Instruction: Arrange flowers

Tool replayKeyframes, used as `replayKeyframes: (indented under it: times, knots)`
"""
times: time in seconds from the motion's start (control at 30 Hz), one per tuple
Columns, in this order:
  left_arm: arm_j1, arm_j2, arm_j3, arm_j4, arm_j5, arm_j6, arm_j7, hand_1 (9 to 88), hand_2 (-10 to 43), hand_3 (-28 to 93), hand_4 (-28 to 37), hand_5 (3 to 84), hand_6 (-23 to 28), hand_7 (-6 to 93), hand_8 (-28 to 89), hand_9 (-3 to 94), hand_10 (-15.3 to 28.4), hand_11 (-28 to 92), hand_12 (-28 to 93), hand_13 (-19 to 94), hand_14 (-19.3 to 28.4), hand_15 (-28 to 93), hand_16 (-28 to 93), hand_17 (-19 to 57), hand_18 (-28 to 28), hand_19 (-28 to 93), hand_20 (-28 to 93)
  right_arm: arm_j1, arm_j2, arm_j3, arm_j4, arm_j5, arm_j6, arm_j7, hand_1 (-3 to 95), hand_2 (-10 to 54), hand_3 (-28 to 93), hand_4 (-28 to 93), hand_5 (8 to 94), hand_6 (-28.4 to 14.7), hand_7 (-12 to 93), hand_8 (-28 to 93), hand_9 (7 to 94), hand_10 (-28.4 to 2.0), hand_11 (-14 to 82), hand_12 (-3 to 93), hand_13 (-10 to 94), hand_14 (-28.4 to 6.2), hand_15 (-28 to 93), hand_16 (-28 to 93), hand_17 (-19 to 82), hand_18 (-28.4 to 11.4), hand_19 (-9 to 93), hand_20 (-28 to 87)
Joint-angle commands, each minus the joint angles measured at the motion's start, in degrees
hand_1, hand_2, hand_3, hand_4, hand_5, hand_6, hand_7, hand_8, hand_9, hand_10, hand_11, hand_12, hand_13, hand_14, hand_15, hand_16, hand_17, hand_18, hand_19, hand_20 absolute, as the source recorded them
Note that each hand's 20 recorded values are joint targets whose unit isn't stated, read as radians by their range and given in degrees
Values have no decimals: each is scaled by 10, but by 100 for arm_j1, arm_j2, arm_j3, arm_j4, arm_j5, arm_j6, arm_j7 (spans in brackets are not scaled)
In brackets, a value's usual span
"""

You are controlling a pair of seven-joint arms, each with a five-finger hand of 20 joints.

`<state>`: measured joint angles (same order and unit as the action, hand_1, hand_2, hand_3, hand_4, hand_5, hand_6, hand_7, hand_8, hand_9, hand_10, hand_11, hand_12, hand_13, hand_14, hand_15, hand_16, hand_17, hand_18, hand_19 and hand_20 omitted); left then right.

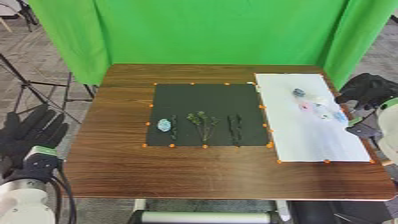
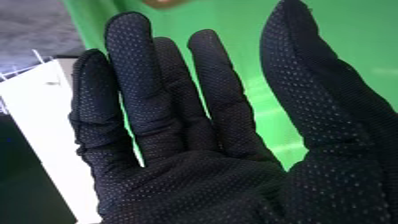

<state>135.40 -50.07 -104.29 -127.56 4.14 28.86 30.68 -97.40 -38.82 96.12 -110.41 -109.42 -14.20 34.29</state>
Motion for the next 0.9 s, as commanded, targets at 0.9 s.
replayKeyframes:
  times: [0.9]
  knots:
    - [37,-29,2,-13,77,-25,-182,274,123,725,-283,461,81,214,-123,412,151,298,95,308,170,543,-101,-39,152,424,131,430,-246,-1341,789,-923,-30,453,390,-95,809,-283,457,-72,203,-135,411,-153,132,113,589,-141,665,195,340,-230,838,303]
